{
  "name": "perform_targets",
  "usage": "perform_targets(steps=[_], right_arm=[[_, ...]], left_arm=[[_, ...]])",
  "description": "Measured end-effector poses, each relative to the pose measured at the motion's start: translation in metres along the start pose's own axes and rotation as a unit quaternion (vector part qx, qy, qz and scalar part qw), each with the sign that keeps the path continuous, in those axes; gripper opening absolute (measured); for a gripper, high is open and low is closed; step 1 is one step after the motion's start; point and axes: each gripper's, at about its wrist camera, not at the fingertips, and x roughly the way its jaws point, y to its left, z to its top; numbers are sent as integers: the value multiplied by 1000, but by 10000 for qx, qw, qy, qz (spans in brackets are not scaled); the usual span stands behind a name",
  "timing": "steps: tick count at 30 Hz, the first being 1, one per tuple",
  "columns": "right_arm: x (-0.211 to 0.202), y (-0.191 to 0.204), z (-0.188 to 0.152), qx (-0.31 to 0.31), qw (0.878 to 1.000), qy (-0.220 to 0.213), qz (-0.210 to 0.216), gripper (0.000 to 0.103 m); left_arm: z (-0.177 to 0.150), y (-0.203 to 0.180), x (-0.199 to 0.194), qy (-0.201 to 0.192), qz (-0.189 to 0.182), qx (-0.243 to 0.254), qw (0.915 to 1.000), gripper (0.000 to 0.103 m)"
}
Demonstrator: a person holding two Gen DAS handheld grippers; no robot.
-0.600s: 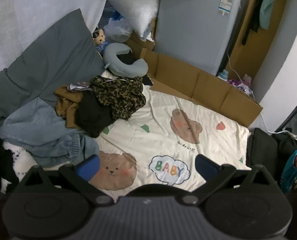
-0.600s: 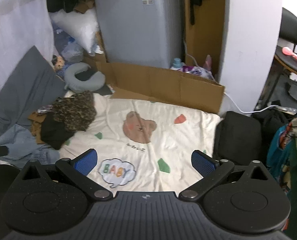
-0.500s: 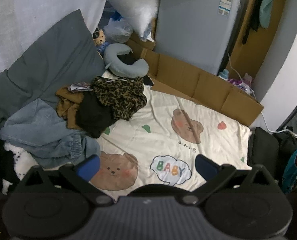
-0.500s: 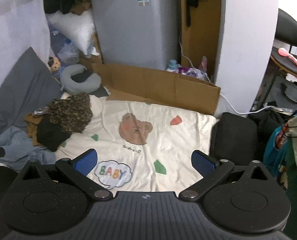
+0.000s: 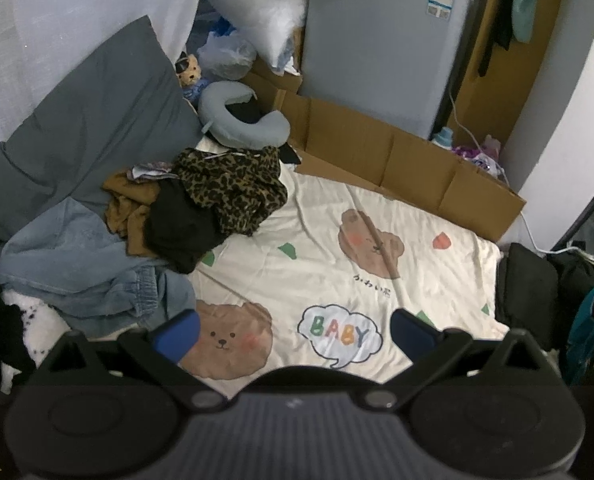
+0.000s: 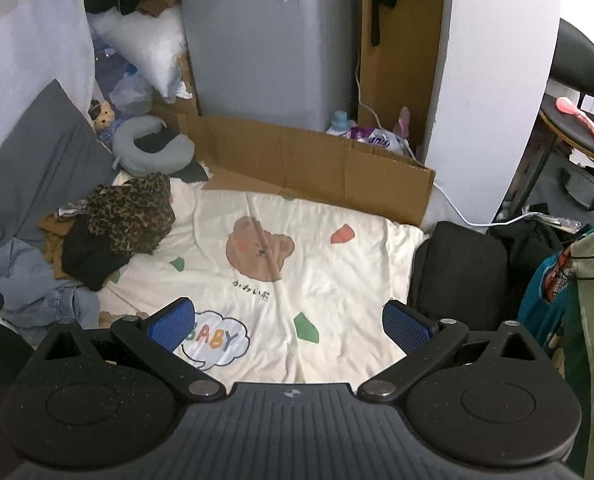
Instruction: Fold clothes
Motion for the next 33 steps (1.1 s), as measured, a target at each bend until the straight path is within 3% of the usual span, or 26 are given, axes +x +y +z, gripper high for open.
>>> perform_targets(steps=[33], right_arm=[[7,8,-7,-155,9998,117,-95,103]], left_arm=[[-4,3,1,-100,32,-114,9999,102]])
